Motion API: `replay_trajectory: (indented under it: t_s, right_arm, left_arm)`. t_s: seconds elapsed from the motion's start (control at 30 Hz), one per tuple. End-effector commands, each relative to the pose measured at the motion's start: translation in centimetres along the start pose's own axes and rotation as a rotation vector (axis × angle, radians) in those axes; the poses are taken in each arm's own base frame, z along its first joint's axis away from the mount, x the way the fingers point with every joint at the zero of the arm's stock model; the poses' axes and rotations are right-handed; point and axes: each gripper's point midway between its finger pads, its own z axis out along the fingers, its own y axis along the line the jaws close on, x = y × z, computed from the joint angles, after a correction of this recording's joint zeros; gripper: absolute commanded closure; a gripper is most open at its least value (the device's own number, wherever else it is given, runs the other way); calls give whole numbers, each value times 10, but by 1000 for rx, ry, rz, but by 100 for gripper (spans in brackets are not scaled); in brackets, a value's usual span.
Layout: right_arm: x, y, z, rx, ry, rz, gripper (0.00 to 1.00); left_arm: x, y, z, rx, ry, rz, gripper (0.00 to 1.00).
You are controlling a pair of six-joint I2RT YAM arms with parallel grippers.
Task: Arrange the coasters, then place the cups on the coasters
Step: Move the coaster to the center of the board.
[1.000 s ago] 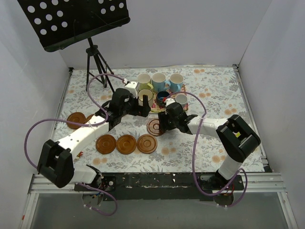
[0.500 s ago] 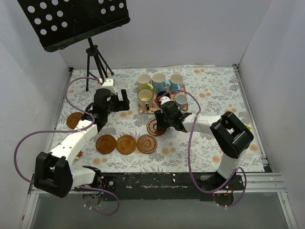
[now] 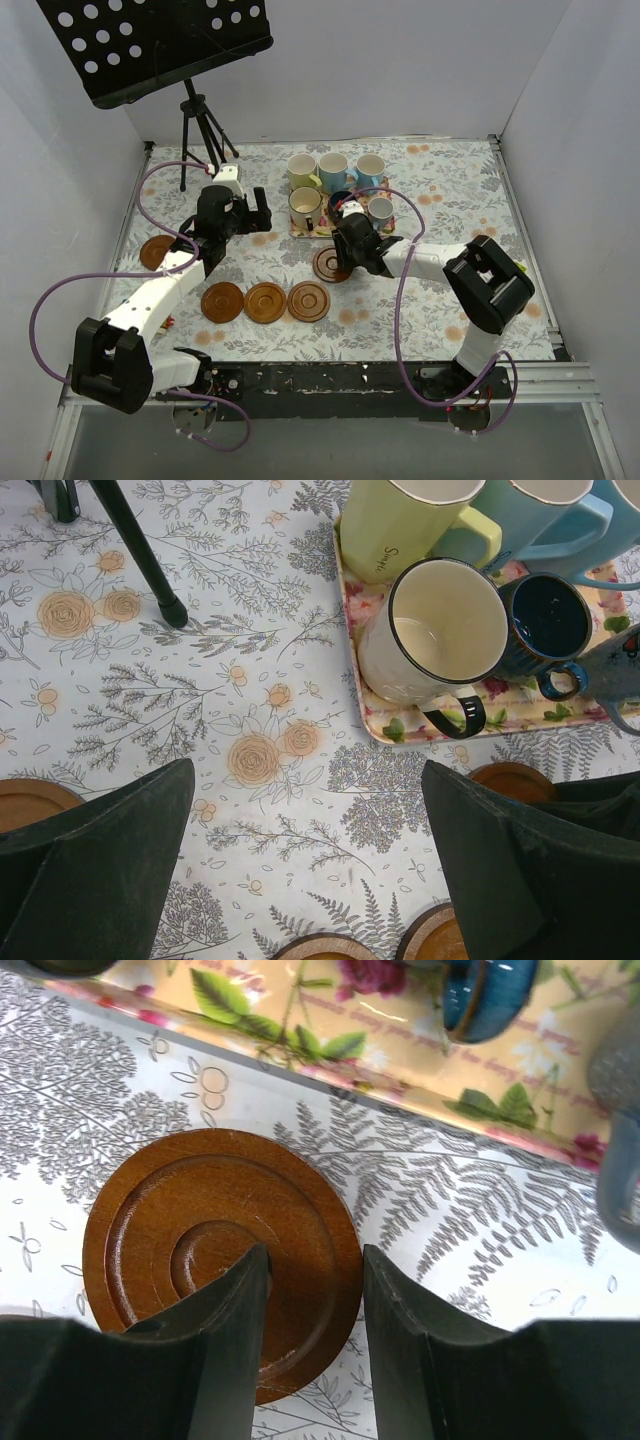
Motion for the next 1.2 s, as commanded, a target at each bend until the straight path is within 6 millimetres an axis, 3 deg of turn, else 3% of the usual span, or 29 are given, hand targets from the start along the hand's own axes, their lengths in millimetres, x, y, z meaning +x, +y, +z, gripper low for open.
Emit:
replay_trajectory:
  t_s: [0.0,0.3,0.47,0.8,1.17]
  right_arm:
    - [31,-44,-12,173,92,-31,60]
    - [77,-66,-37,218,182,24,60]
    - [89,-75,-54,246,200,43,60]
    - [138,-60,-75,204,290,50,60]
    - [165,-47,-87,186,327,46,60]
  left_arm:
    - [-11,1,-5,-5,-36,13,2]
    - [-13,-1,-7,6,-41,11,2]
    - [-13,-4,-7,21,-42,4,2]
    - [-14,-5,-8,25,-45,2,2]
    - [-12,-5,-8,25,-40,1,2]
